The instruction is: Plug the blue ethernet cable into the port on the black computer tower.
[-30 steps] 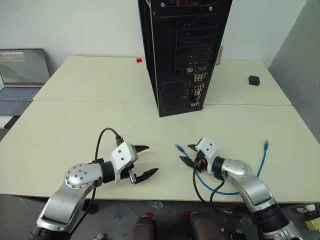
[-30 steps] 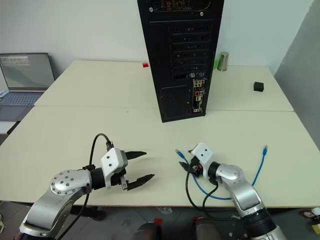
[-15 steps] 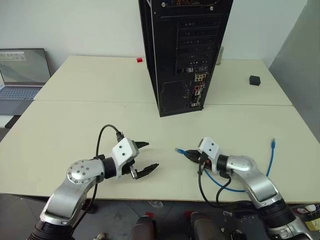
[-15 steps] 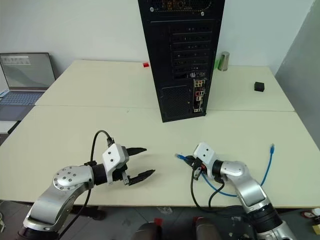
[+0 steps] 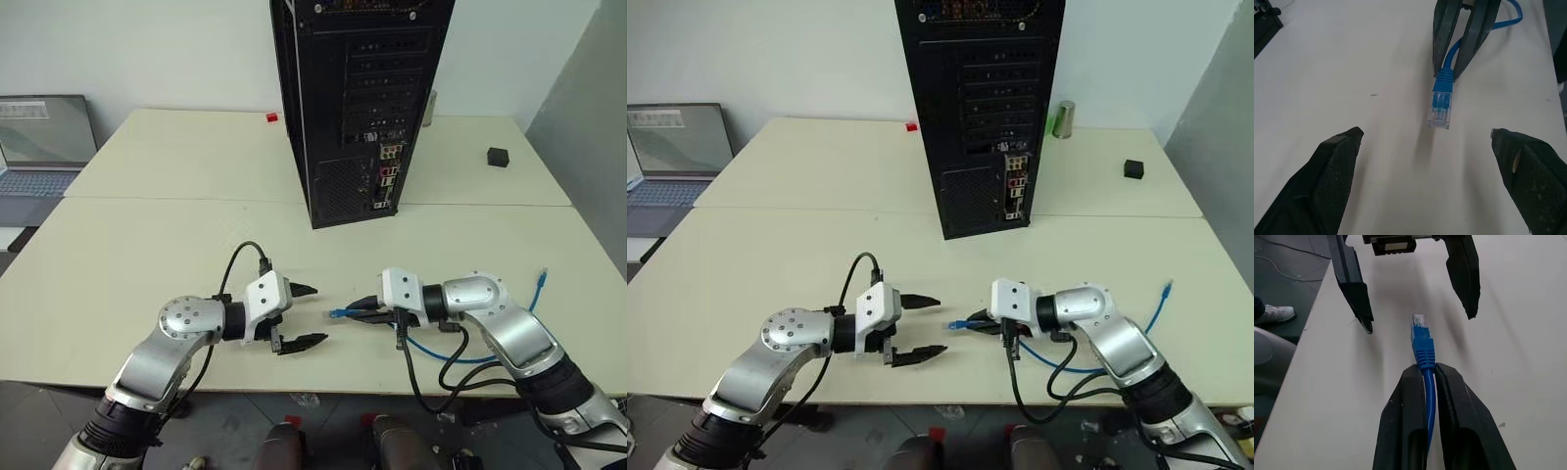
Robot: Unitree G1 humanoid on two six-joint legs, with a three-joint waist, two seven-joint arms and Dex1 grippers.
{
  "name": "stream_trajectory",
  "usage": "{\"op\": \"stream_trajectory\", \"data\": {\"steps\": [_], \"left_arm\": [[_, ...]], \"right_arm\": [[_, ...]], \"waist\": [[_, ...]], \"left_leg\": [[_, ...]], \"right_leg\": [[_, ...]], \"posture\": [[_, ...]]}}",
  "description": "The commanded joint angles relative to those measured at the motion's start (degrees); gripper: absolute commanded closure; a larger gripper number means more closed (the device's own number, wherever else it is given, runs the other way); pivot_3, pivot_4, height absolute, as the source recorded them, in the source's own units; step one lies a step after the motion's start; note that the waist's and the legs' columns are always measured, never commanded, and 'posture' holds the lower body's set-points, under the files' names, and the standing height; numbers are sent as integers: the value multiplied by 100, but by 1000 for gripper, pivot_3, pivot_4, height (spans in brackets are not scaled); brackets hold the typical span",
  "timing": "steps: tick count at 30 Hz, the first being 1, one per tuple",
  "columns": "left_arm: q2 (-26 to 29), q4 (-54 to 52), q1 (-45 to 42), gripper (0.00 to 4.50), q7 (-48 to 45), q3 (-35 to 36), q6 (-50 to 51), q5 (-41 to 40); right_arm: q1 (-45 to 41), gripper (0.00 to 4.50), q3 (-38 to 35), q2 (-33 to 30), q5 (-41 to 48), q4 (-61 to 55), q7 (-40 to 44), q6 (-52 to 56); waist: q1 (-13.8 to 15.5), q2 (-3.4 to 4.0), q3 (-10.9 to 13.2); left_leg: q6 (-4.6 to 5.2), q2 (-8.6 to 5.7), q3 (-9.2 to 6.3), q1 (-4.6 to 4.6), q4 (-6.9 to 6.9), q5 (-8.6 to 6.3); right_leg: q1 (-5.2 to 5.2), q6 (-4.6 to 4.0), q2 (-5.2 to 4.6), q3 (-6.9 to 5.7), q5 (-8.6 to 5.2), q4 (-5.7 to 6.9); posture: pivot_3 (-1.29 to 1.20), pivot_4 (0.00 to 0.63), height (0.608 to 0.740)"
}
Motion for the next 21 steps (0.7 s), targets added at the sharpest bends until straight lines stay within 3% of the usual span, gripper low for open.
{"op": "stream_trajectory", "data": {"steps": [1, 17, 21], "left_arm": [[3, -31, -91, 647, -257, -62, -127, -111], [-127, 69, -103, 3989, -196, -124, -218, 68], [-166, 78, -86, 4219, -151, -151, -246, 125]], "right_arm": [[-151, 4476, 30, 65, 14, -70, 98, -154], [-167, 4482, 124, 100, -60, -36, 108, -225], [-172, 4482, 137, 95, -79, -21, 117, -238]], "waist": [[1, 0, 0], [1, 0, 0], [2, 0, 0]], "left_leg": [[0, 0, 0, -1, 0, 0], [0, 0, -10, 0, 0, 0], [0, -1, -10, 0, 0, 0]], "right_leg": [[0, 0, 0, 0, 0, 0], [0, 0, 0, 1, 0, 0], [0, 0, -1, 1, 0, 0]], "posture": [[0, 150, 740], [0, 150, 740], [0, 150, 740]]}}
